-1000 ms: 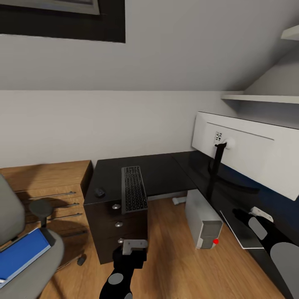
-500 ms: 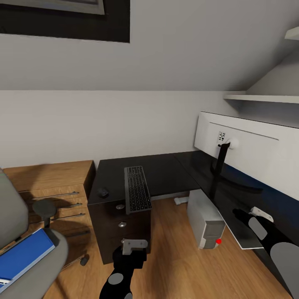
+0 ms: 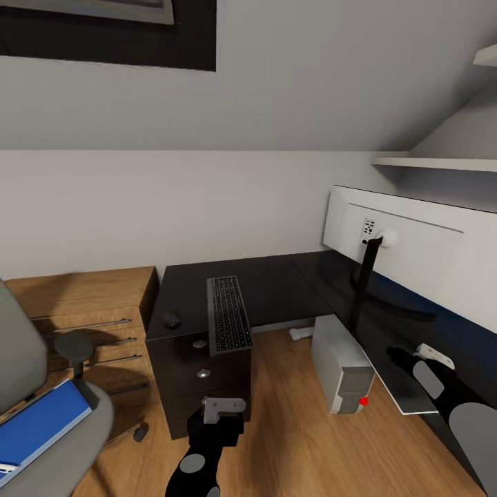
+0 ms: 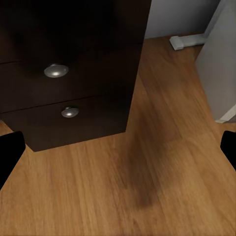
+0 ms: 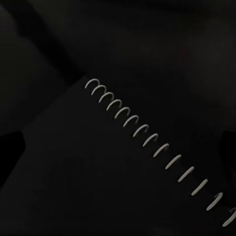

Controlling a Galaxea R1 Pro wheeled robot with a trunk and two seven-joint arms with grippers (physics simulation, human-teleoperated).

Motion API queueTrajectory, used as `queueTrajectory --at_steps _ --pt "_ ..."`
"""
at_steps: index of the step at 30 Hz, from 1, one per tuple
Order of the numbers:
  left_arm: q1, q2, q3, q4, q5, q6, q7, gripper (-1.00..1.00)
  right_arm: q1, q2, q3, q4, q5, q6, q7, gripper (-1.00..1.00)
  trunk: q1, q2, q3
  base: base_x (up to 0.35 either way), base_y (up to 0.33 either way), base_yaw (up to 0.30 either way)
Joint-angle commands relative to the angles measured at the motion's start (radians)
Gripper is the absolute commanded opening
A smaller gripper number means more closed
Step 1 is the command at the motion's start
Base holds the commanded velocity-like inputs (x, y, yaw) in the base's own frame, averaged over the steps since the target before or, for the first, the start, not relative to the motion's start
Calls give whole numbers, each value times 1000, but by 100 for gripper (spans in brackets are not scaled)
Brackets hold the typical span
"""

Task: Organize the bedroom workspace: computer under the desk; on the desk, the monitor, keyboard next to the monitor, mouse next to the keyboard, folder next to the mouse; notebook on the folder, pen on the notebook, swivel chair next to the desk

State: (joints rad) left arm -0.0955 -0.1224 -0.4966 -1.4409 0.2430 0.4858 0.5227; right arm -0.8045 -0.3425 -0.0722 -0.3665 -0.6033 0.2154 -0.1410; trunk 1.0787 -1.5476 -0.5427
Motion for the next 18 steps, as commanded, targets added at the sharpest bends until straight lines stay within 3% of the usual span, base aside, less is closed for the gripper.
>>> queueTrajectory --at_steps 1,9,18 --pt "-1 0 -2 -1 10 2 10 100 1 0 -3 20 -26 9 -6 100 0 0 -1 0 0 0" --pt "-1 0 -3 -1 10 2 10 100 1 -1 -3 20 -26 7 -5 100 0 0 -1 0 0 0" --pt "-1 -2 -3 -1 10 2 10 100 1 -1 -3 19 -26 2 -5 100 -34 63 27 0 0 0"
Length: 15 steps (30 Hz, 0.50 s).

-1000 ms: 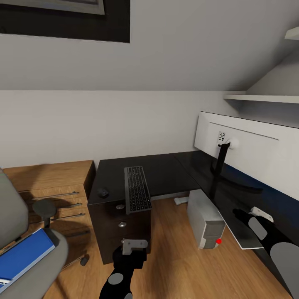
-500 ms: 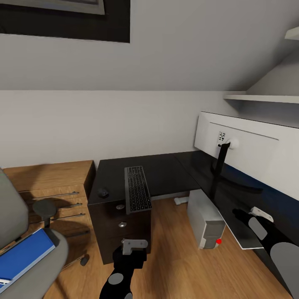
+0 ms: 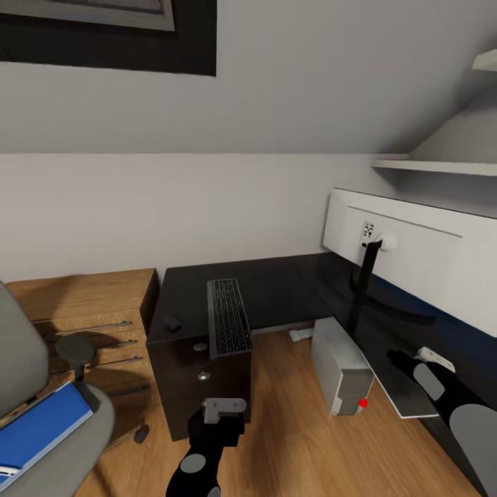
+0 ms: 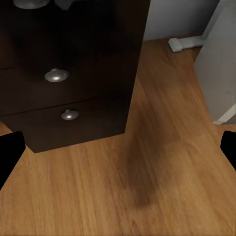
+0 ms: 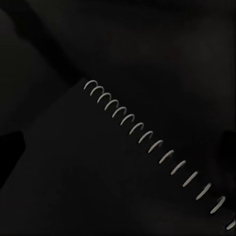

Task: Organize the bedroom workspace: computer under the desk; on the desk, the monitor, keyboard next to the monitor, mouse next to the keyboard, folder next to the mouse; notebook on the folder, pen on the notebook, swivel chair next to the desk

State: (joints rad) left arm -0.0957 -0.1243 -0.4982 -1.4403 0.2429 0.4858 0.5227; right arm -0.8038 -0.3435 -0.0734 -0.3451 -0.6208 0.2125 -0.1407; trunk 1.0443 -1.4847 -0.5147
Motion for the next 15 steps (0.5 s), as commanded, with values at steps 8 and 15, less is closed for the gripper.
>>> queueTrajectory --at_steps 8,15 --pt "-1 0 -2 0 10 2 10 100 0 1 -2 -4 -8 3 -5 100 -31 56 24 0 0 0" --pt "-1 0 -2 1 10 2 10 100 0 1 -2 -6 -8 -3 -4 100 -58 105 46 0 0 0"
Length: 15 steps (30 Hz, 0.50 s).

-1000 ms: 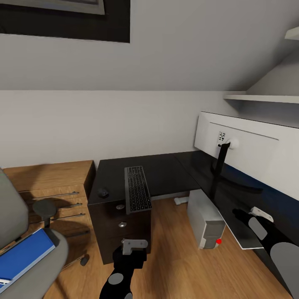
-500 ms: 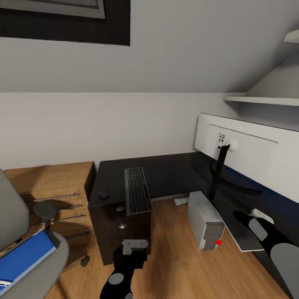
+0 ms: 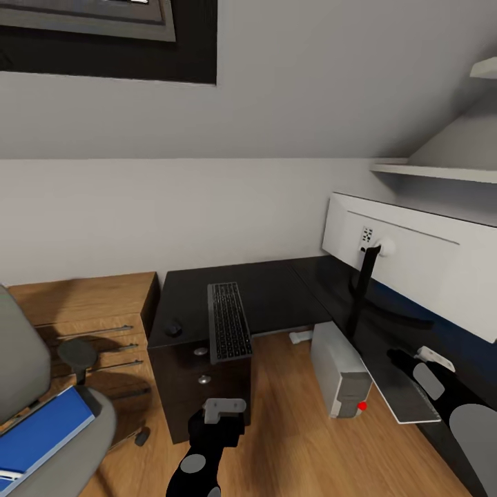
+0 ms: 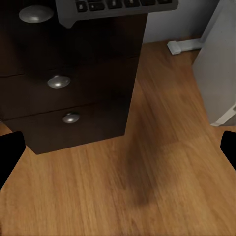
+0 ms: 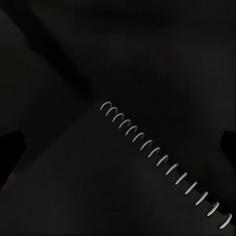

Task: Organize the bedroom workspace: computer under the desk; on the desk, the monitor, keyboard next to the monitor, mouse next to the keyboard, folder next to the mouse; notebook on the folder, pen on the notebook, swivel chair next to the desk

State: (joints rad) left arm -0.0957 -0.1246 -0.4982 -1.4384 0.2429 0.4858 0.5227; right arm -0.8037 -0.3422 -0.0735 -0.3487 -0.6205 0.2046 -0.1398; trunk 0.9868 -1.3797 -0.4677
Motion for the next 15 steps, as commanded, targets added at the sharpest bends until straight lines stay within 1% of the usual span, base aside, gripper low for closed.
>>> queueTrajectory --at_steps 1,4,7,11,15 --pt "-1 0 -2 -1 10 2 10 100 0 1 -2 -3 -8 4 -5 100 -4 7 2 0 0 0" --pt "-1 0 -2 0 10 2 11 100 0 3 0 -16 -7 -16 -4 100 -15 28 12 0 0 0" --pt "-1 0 -2 1 10 2 11 100 1 6 1 -53 -7 -43 -5 100 -27 49 21 0 0 0" --pt "-1 0 -2 1 10 2 11 100 13 11 1 -145 -6 -56 -8 100 -42 77 33 0 0 0" --pt "-1 0 -2 1 10 2 11 100 47 26 1 -239 -2 -58 -21 100 -58 105 46 0 0 0"
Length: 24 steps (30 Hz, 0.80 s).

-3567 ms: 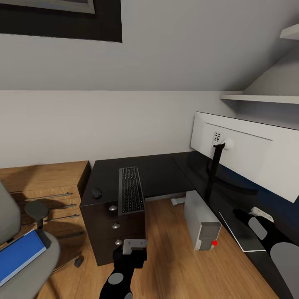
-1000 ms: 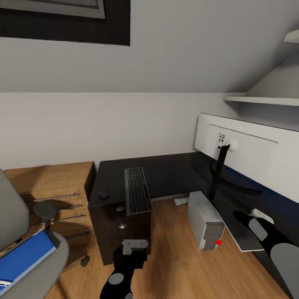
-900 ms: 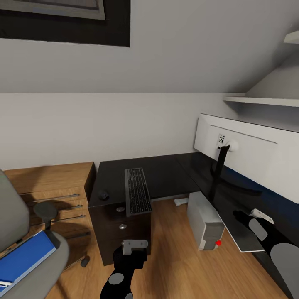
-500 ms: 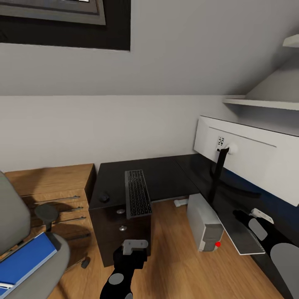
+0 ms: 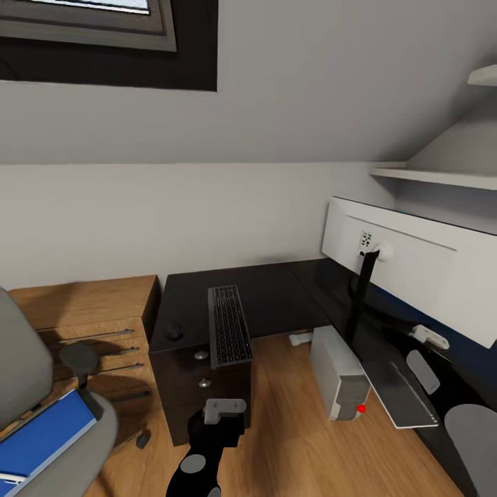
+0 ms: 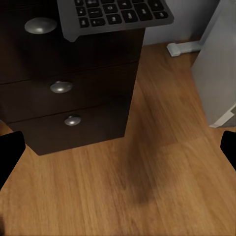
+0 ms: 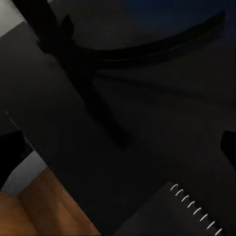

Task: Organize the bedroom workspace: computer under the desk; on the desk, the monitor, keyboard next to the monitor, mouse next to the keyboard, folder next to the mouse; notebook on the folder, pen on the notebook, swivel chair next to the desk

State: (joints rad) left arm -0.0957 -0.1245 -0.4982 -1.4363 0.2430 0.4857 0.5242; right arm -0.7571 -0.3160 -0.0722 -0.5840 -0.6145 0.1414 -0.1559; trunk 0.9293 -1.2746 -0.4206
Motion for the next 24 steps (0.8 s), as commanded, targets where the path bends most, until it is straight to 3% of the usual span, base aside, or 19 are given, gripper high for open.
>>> queueTrajectory --at_steps 1,3,4,10,12,13,14,15,19,24 --pt "-1 0 -2 -1 10 2 10 100 26 9 1 -55 -5 5 -24 100 -4 7 2 0 0 0" --pt "-1 0 -2 -1 10 2 10 100 66 25 4 -141 0 5 -78 100 -12 21 8 0 0 0" --pt "-1 0 -2 -1 9 2 10 100 138 62 29 -304 28 11 -212 100 -15 28 11 0 0 0" --pt "-1 0 -2 -1 9 2 10 100 217 118 98 -497 64 62 -363 100 -23 42 18 0 0 0" --pt "-1 0 -2 -1 9 2 10 100 235 133 112 -541 69 82 -383 100 -23 42 18 0 0 0" --pt "-1 0 -2 -1 9 2 10 100 254 151 126 -583 72 101 -396 100 -23 42 18 0 0 0" --pt "-1 1 -2 -1 9 2 10 100 295 193 164 -659 79 126 -412 100 -23 42 18 0 0 0" --pt "-1 1 -1 -1 9 2 10 100 313 208 186 -689 84 133 -417 100 -23 42 18 0 0 0" --pt "-1 2 -1 -2 9 2 10 100 347 231 266 -741 94 143 -428 100 -23 42 18 0 0 0" --pt "-1 2 -1 -2 9 2 10 100 352 236 299 -751 96 143 -429 100 -23 42 18 0 0 0"
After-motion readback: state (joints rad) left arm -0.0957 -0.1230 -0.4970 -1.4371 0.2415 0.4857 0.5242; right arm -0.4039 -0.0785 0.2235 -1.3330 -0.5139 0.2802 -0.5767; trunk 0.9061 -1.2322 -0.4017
